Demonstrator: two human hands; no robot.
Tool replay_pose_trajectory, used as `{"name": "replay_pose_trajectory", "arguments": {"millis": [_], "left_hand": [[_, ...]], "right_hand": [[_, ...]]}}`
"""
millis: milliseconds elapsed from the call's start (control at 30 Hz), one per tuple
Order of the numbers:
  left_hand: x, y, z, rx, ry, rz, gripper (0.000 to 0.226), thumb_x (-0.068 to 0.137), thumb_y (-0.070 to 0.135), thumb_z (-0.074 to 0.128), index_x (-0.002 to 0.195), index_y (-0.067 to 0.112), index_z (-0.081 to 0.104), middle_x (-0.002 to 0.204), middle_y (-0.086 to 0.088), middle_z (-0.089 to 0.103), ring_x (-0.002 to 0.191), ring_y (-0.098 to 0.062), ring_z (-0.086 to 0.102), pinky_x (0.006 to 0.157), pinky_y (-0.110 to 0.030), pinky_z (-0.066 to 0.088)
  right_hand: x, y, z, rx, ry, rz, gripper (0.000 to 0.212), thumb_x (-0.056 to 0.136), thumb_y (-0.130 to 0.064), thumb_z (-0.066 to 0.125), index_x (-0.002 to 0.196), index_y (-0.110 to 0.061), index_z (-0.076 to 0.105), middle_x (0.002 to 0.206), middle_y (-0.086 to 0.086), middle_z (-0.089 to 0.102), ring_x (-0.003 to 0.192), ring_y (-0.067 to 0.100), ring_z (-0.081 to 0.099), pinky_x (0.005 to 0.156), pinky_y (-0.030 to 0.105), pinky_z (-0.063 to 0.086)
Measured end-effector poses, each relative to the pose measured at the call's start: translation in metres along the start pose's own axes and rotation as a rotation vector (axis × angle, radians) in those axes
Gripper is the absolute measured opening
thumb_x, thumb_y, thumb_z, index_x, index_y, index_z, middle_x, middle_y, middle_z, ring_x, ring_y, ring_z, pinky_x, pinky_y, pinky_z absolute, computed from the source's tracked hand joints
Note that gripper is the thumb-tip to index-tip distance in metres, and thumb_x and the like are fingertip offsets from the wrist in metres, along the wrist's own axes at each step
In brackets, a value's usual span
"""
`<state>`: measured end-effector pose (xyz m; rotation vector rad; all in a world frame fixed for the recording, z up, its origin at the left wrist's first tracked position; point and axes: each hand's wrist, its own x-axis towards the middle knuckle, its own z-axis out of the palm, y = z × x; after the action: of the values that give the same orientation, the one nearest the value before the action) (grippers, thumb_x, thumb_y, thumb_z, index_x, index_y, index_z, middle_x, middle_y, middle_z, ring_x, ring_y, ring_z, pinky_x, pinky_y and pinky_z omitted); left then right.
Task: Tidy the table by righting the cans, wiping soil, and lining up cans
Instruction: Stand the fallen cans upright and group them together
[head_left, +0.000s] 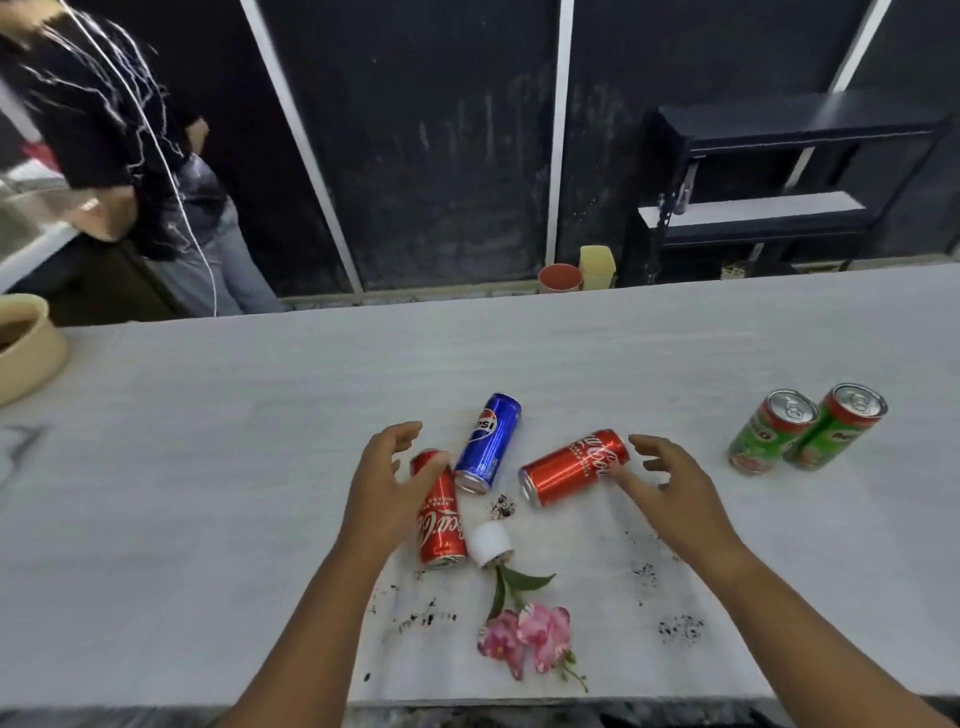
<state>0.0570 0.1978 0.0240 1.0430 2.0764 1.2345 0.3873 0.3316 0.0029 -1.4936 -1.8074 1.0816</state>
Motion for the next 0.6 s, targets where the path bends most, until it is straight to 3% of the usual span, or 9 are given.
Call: {"name": "replay_pose_trajectory", "arguments": {"millis": [133,233,267,367,467,600], "left_hand": [[-0.020,-0.018,-0.024,0.067,-0.080,-0.014,0.061,0.089,0.055,0.085,0.143,0.048,0.058,0.151,0.022,0.051,0.138,-0.003,0.049,0.112,-0.034,0.045],[-0.030,-0.024,-0.037,0.113,-0.219,-0.006,0.098,0.067,0.082,0.083,0.151,0.052,0.046,0.157,0.028,0.040,0.143,0.001,0.040,0.116,-0.036,0.039],[-0.032,-0.026,-0.039,0.129,-0.270,-0.004,0.110,0.060,0.088,0.083,0.156,0.051,0.042,0.162,0.028,0.036,0.147,0.000,0.036,0.120,-0.038,0.038],[-0.034,-0.034,-0.041,0.160,-0.370,0.007,0.127,0.058,0.083,0.091,0.164,0.051,0.029,0.176,0.023,0.020,0.155,0.000,0.024,0.127,-0.044,0.033],[-0.034,-0.037,-0.043,0.189,-0.444,0.010,0.137,0.053,0.084,0.094,0.165,0.058,0.018,0.178,0.029,0.005,0.158,0.002,0.015,0.130,-0.046,0.031],[-0.033,-0.041,-0.042,0.326,-0.510,0.101,0.140,0.060,0.074,0.096,0.169,0.056,0.010,0.176,0.036,-0.008,0.162,0.000,0.010,0.130,-0.048,0.033]], "right_hand": [[0.015,-0.009,0.016,-0.038,-0.043,0.093,0.089,0.082,-0.076,0.073,0.157,-0.036,0.048,0.150,-0.006,0.057,0.122,0.015,0.061,0.096,0.039,0.053],[0.022,-0.016,0.027,-0.118,-0.050,0.128,0.107,0.076,-0.088,0.066,0.162,-0.028,0.045,0.159,0.002,0.052,0.138,0.026,0.056,0.113,0.047,0.048],[0.022,-0.018,0.031,-0.142,-0.045,0.134,0.105,0.077,-0.089,0.065,0.159,-0.026,0.049,0.156,0.003,0.055,0.138,0.027,0.056,0.112,0.046,0.047],[0.024,-0.025,0.038,-0.128,-0.014,0.133,0.080,0.080,-0.078,0.073,0.139,-0.025,0.064,0.131,0.003,0.067,0.114,0.023,0.065,0.094,0.040,0.053],[0.024,-0.029,0.042,-0.059,0.016,0.160,0.077,0.081,-0.065,0.082,0.141,-0.020,0.063,0.126,0.001,0.068,0.108,0.020,0.066,0.087,0.036,0.051],[0.020,-0.031,0.044,0.043,0.068,0.158,0.081,0.078,-0.056,0.090,0.146,-0.022,0.060,0.135,0.002,0.062,0.116,0.022,0.064,0.099,0.040,0.054]]}}
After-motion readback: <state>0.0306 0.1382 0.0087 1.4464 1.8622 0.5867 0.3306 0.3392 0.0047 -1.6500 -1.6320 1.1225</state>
